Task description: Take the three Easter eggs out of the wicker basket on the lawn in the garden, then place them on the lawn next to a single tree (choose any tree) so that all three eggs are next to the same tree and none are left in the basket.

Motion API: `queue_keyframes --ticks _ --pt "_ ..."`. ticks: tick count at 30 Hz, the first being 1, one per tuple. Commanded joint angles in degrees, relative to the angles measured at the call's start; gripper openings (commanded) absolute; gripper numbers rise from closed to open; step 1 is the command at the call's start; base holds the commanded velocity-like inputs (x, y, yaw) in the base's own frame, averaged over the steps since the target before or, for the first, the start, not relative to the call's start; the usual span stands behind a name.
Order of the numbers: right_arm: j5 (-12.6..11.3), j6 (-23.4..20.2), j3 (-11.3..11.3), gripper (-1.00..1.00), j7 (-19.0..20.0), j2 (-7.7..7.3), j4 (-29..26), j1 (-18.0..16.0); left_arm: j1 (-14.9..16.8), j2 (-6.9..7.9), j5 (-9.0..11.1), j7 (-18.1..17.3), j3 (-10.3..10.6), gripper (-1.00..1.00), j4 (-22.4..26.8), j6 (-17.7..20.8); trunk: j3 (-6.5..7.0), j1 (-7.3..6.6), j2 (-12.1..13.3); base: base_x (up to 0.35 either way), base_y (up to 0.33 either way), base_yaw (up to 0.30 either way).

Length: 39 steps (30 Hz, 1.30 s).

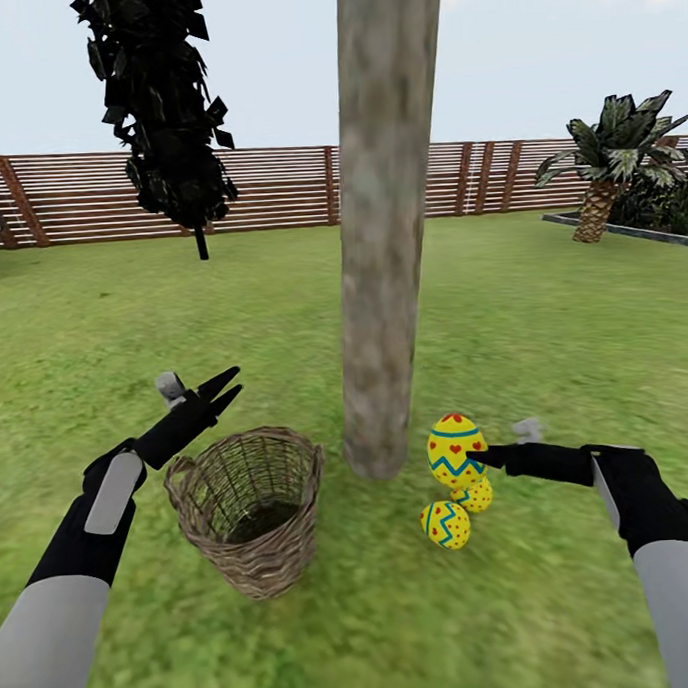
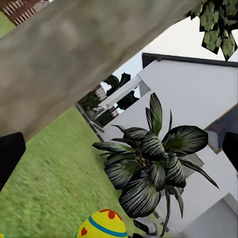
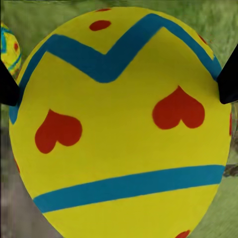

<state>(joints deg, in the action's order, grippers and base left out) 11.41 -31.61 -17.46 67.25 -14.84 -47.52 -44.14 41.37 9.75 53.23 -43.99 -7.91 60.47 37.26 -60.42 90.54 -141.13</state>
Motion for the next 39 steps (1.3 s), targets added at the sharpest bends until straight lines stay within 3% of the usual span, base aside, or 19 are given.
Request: queue_keyframes --ticks 1,4,5,8,11,17,21,23,26,39 --pt "0.4 -0.4 -0.2 -1.00 -2.7 0.10 0.0 0.0 0.0 0.00 0.2 0.0 0.0 1.00 0.0 0.2 -0.05 -0.01 0.0 0.000 -0.278 0.000" --pt "0.7 -0.2 -0.1 -1.00 -12.7 0.23 -0.1 0.0 0.0 0.00 0.2 0.0 0.1 1.00 0.0 0.1 -0.05 -0.01 0.0 0.000 -0.302 0.000" --pt "0.9 -0.2 -0.1 -1.00 -14.5 0.24 -0.1 0.0 0.0 0.00 0.2 0.0 0.1 1.00 0.0 0.1 -0.05 -0.01 0.0 0.000 -0.321 0.000" --pt "0.9 -0.2 0.0 -1.00 -16.5 0.28 -0.1 0.0 0.0 -0.05 0.2 0.0 0.1 1.00 0.0 0.1 -0.05 -0.01 0.0 0.000 -0.329 0.000" --pt "0.9 -0.2 0.0 -1.00 -17.8 0.57 0.2 0.0 0.0 -1.34 0.0 0.0 0.1 1.00 0.0 0.1 -0.05 -0.01 0.0 0.009 -0.331 0.000" --pt "1.5 0.1 0.4 -1.00 -29.5 3.06 2.6 0.0 0.0 -1.58 0.4 0.0 0.1 1.00 -1.3 0.1 -0.05 -0.01 0.0 0.061 -0.147 0.000" --pt "5.5 6.0 0.4 -1.00 -33.2 3.98 6.8 0.0 0.0 -1.58 0.4 0.0 0.1 1.00 -2.9 0.1 -0.05 -0.01 0.0 0.005 -0.015 0.003" --pt "6.7 8.2 0.4 -1.00 -34.0 5.25 8.8 0.0 0.0 -1.58 0.4 0.0 0.1 1.00 -3.0 0.1 -0.05 -0.01 0.0 0.084 -0.170 0.107" --pt "8.6 8.9 0.4 -1.00 -39.1 7.00 9.4 0.0 0.0 -1.58 0.4 0.0 0.1 1.00 -2.9 0.1 -0.05 -0.01 0.0 0.152 -0.247 0.248" --pt "8.9 10.0 0.4 -1.00 -40.9 7.45 11.0 0.0 0.0 -1.65 0.3 0.0 0.1 1.00 -3.0 0.1 -0.05 -0.01 0.0 0.195 -0.279 0.237"
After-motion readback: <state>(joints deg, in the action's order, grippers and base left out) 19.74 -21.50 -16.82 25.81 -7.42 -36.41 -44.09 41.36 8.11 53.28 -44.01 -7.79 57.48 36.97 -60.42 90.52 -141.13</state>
